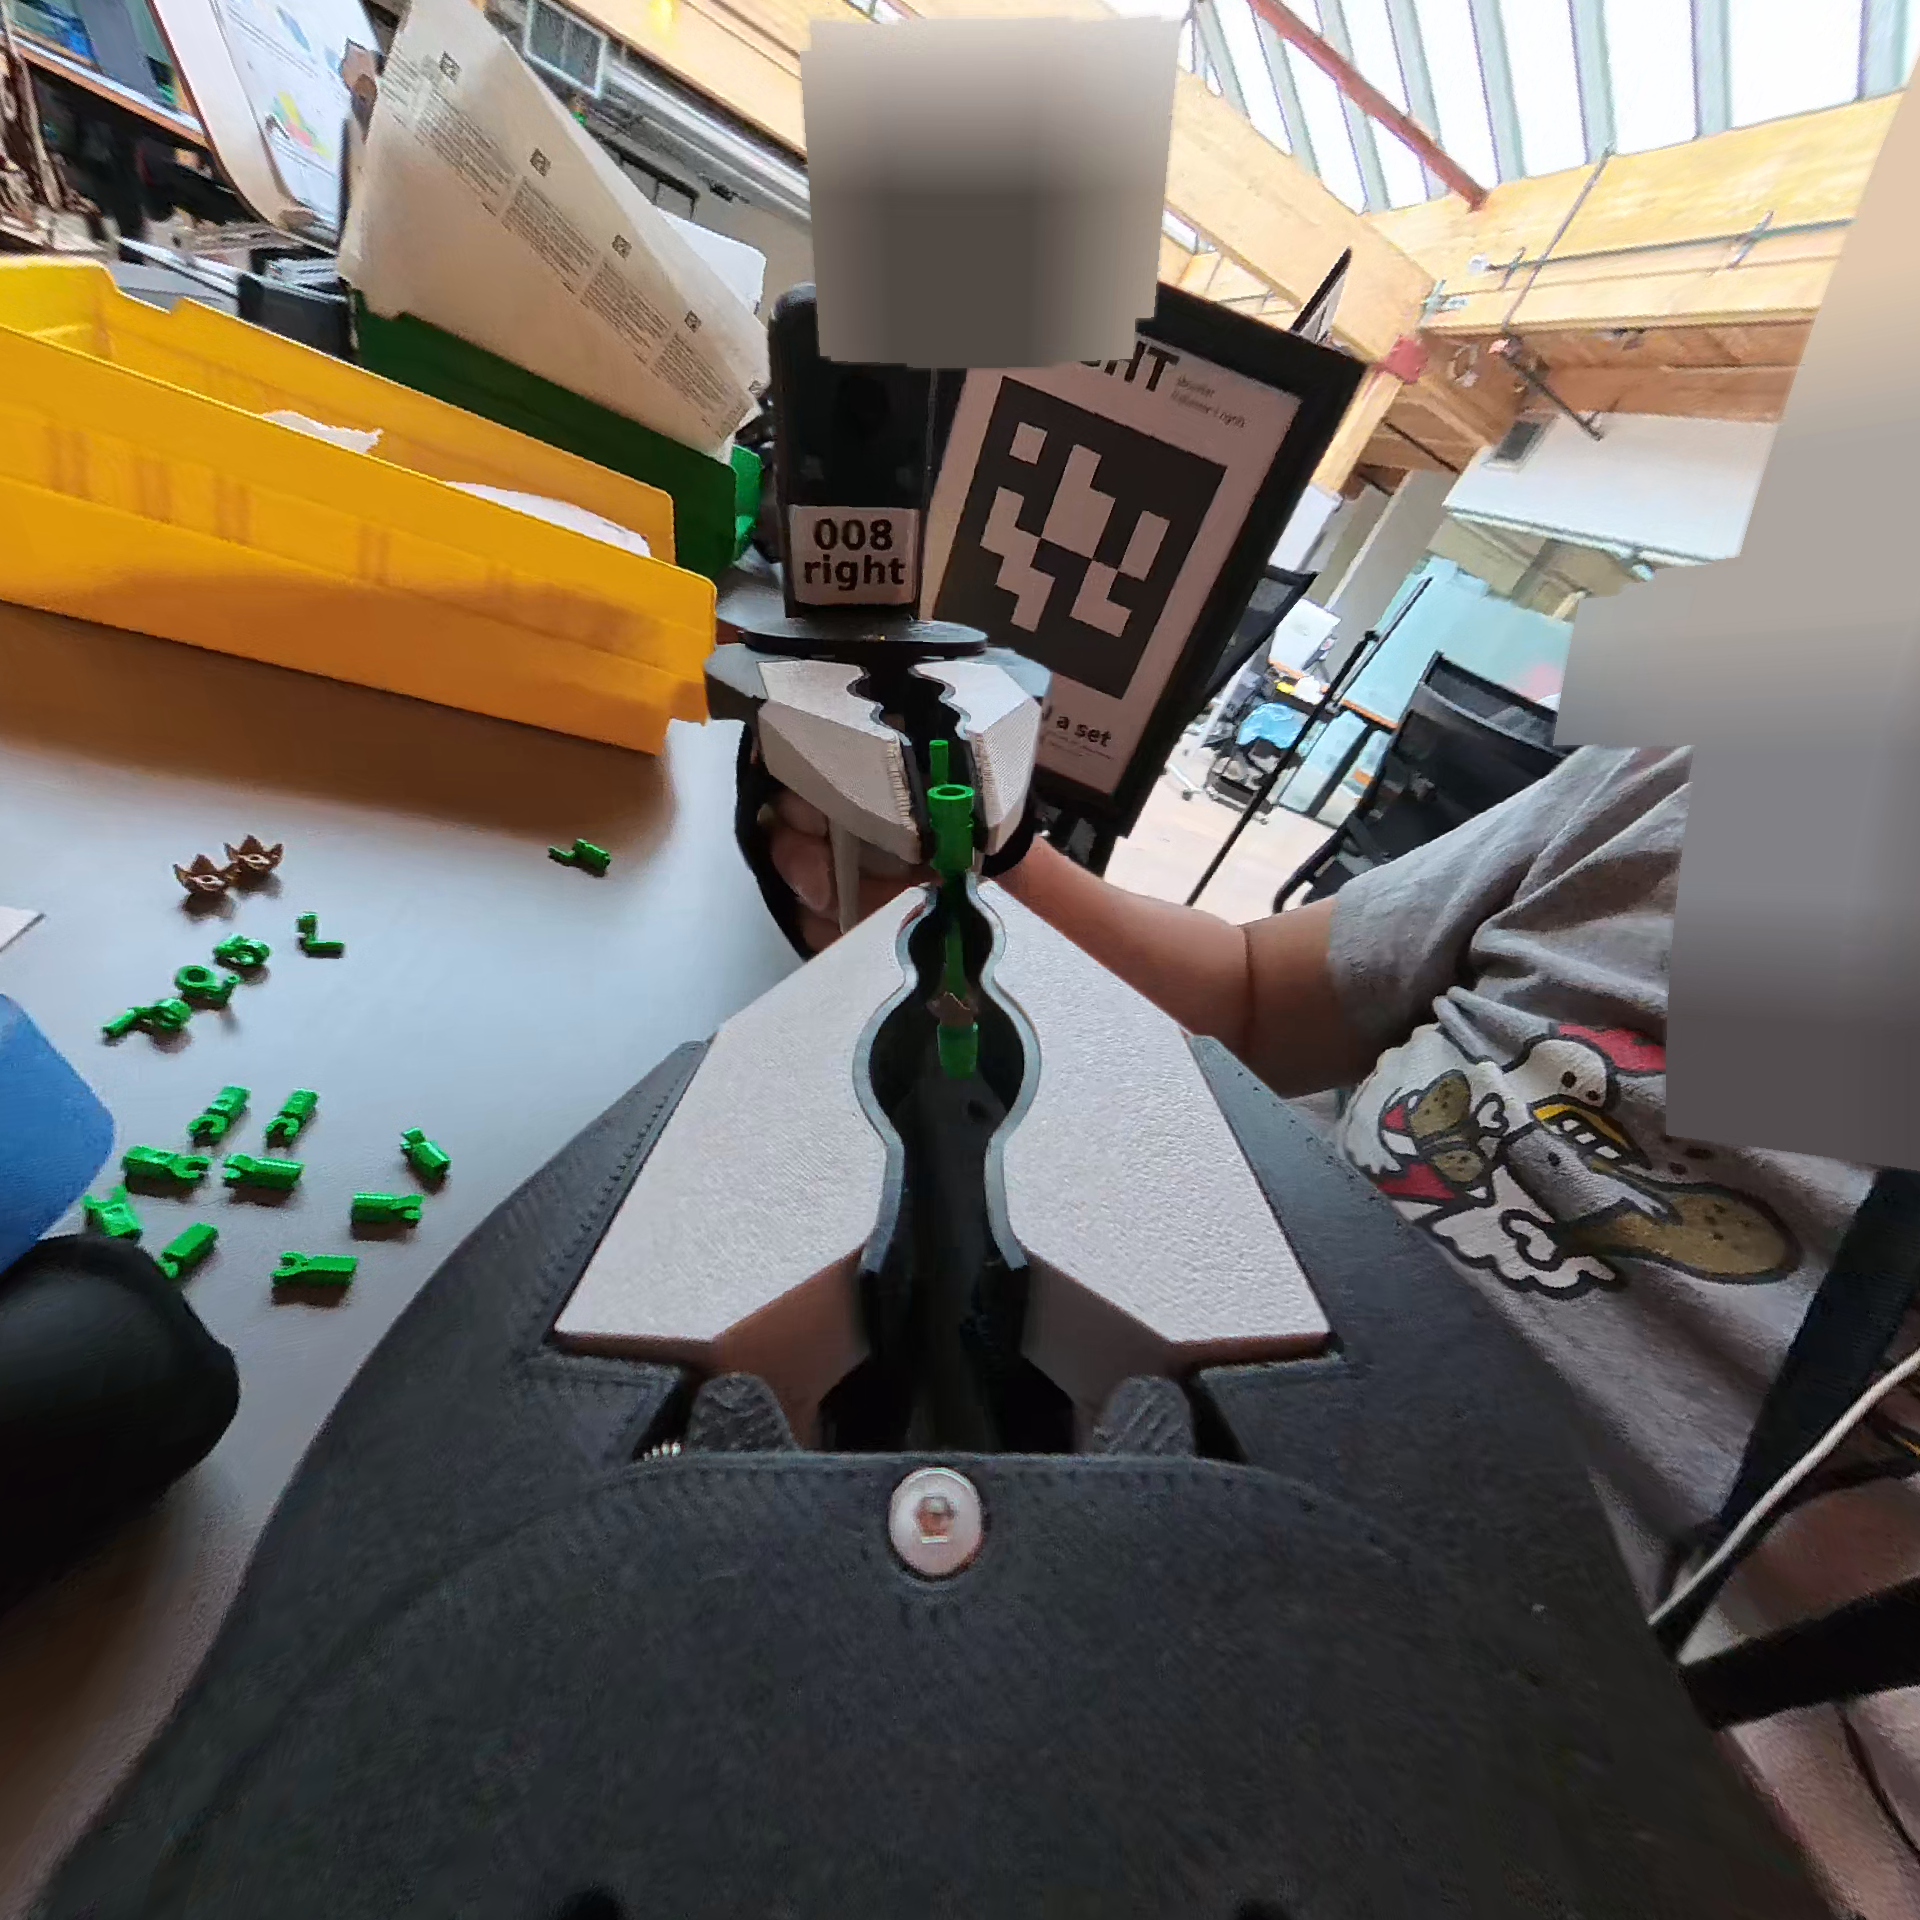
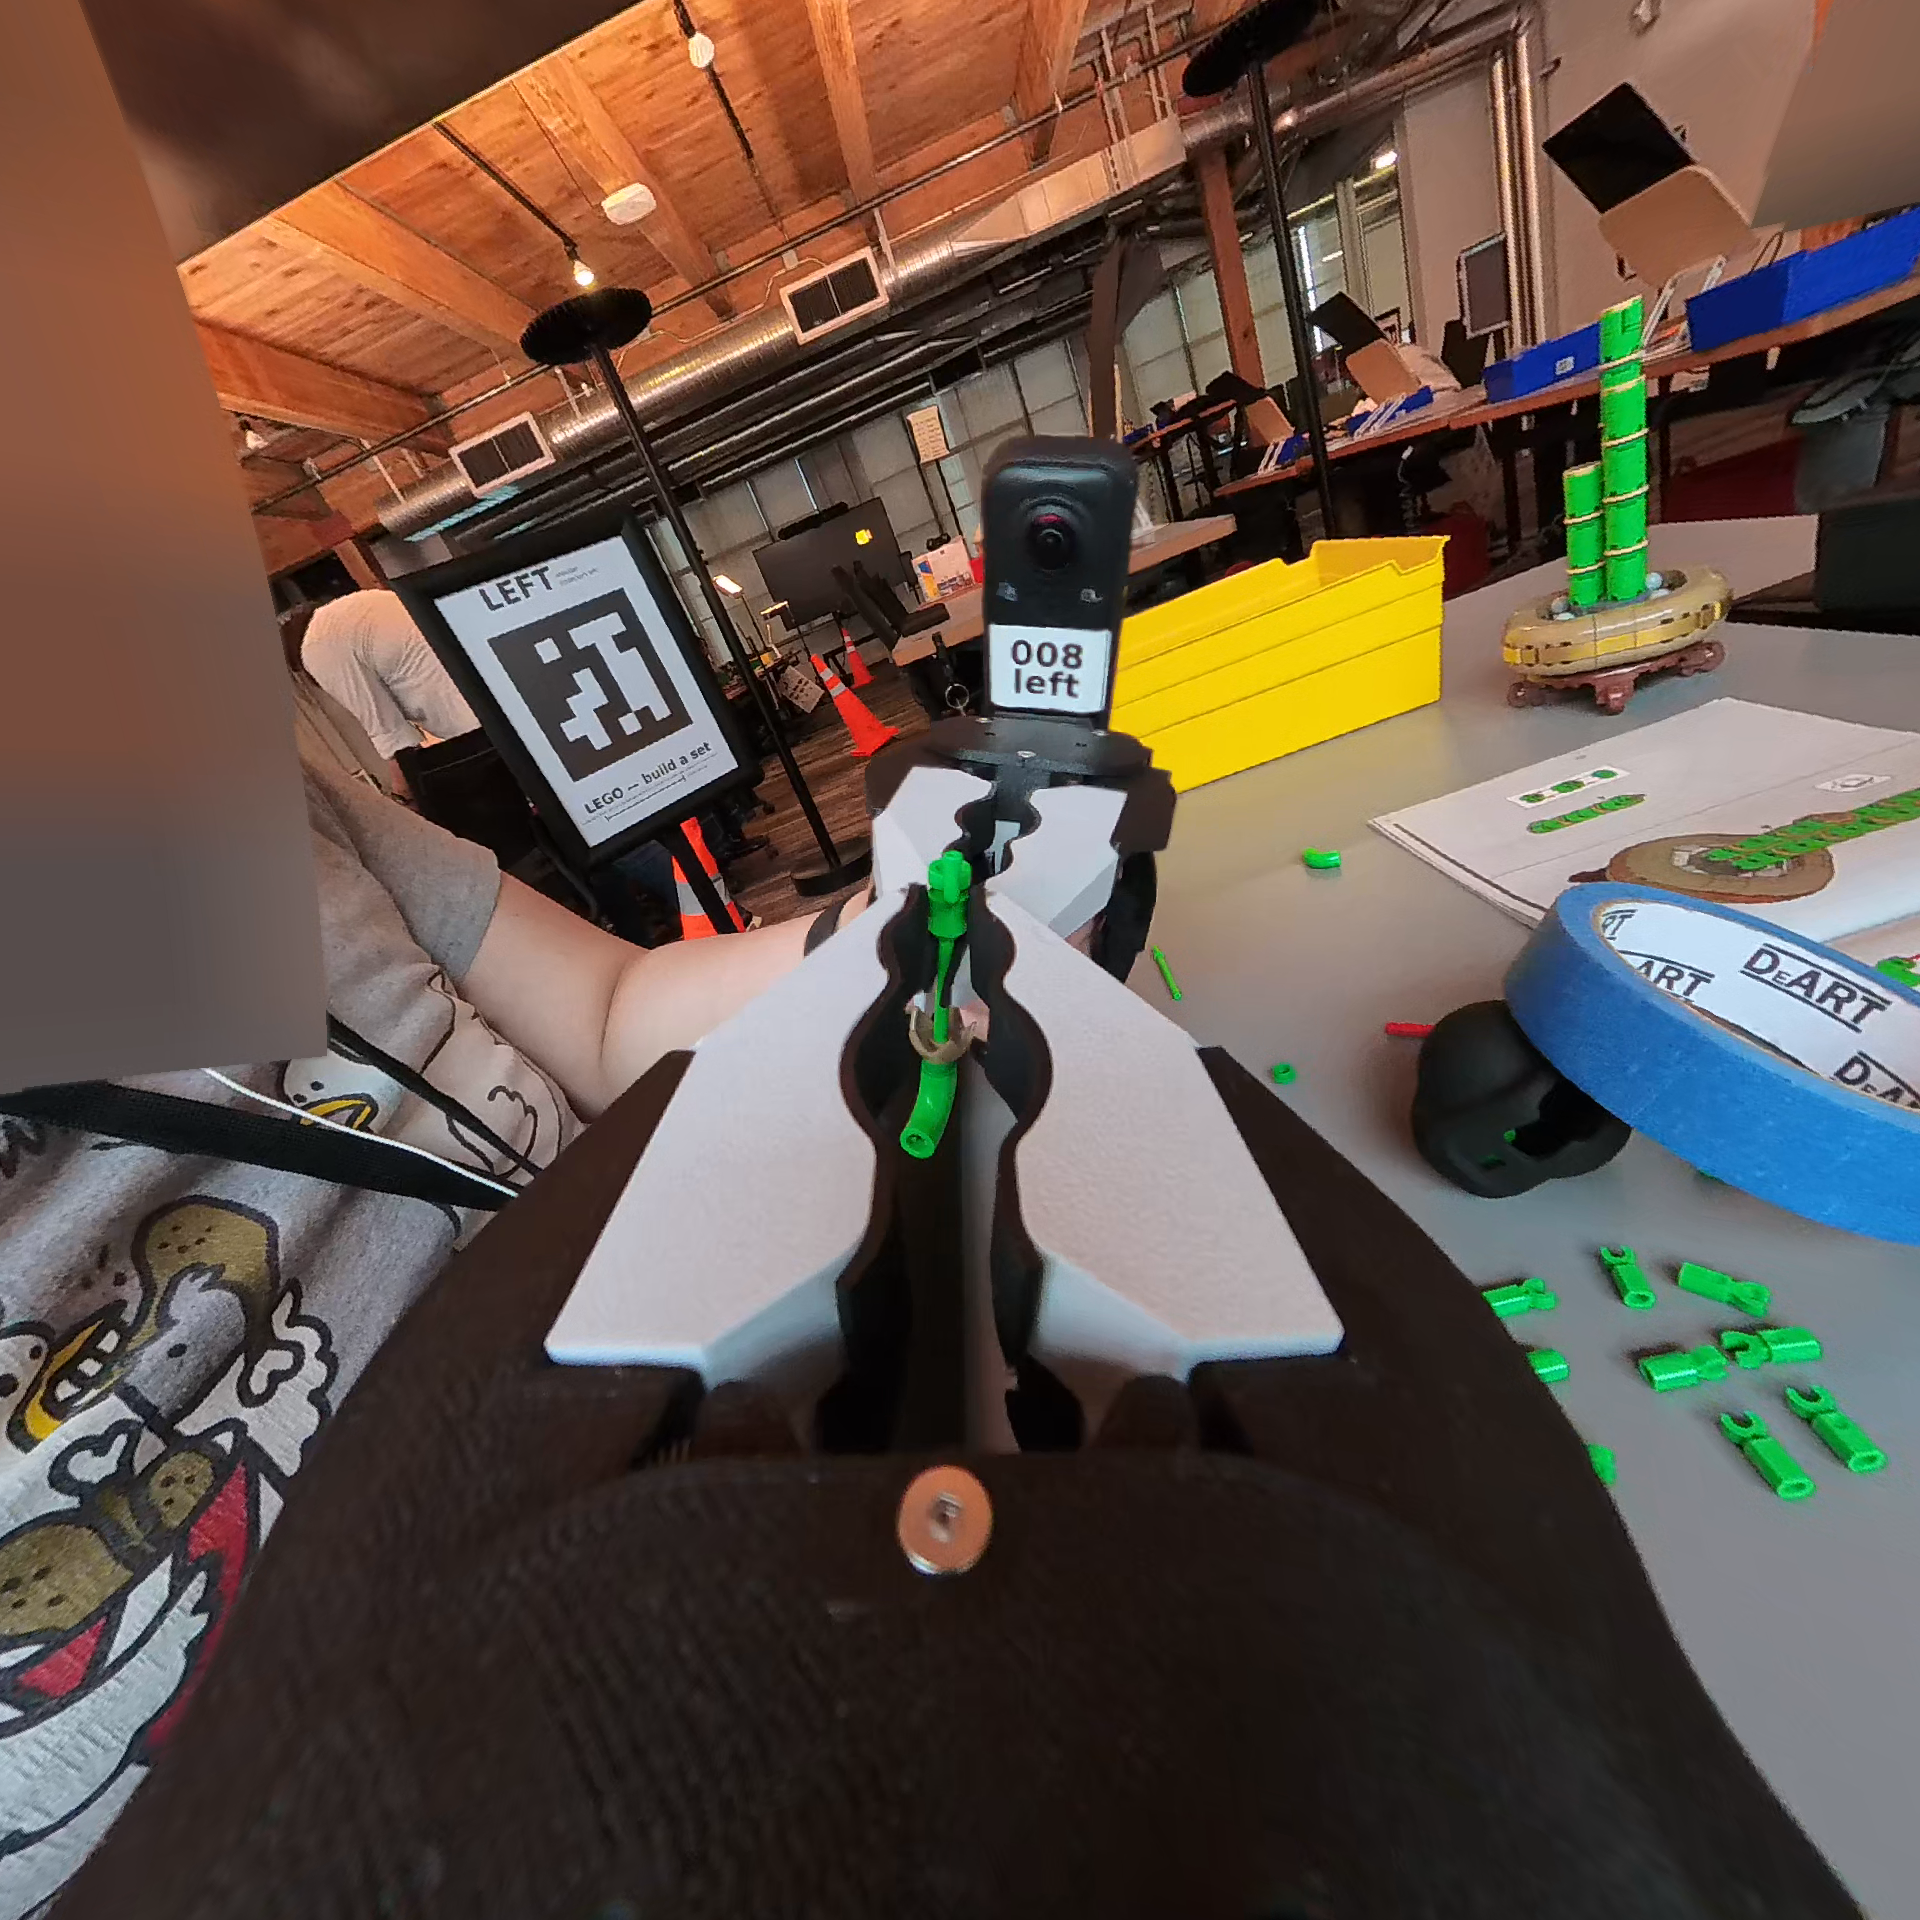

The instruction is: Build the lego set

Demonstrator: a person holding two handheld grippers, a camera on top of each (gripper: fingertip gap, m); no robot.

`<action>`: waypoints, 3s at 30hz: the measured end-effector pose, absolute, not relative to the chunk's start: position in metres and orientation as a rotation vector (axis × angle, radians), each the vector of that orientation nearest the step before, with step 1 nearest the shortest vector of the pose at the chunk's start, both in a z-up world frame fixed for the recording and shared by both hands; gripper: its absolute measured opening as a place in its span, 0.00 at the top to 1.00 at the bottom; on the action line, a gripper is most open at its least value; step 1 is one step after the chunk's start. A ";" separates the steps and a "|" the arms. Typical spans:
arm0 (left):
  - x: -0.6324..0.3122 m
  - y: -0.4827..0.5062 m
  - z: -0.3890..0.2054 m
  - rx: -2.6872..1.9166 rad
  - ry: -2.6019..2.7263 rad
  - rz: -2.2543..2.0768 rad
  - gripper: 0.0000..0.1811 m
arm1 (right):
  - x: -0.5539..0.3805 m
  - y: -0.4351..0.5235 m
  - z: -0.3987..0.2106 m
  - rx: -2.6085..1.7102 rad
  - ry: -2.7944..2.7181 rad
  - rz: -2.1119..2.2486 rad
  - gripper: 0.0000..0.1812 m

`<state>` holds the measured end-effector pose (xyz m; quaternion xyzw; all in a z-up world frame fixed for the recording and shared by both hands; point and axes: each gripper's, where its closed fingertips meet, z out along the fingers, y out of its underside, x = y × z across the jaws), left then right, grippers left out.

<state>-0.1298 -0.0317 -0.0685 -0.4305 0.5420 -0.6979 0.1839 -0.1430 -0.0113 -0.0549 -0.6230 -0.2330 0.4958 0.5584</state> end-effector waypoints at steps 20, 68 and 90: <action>-0.122 0.004 -0.067 -1.217 1.358 -1.426 1.00 | -0.137 0.019 -0.050 -1.478 -0.317 0.493 0.97; -0.151 -0.058 -0.049 -1.053 1.612 -2.127 1.00 | -0.165 -0.035 -0.034 -1.337 -0.718 1.254 0.97; -0.138 -0.036 -0.061 -1.202 1.527 -1.973 1.00 | -0.152 -0.014 -0.046 -1.421 -0.586 1.087 0.97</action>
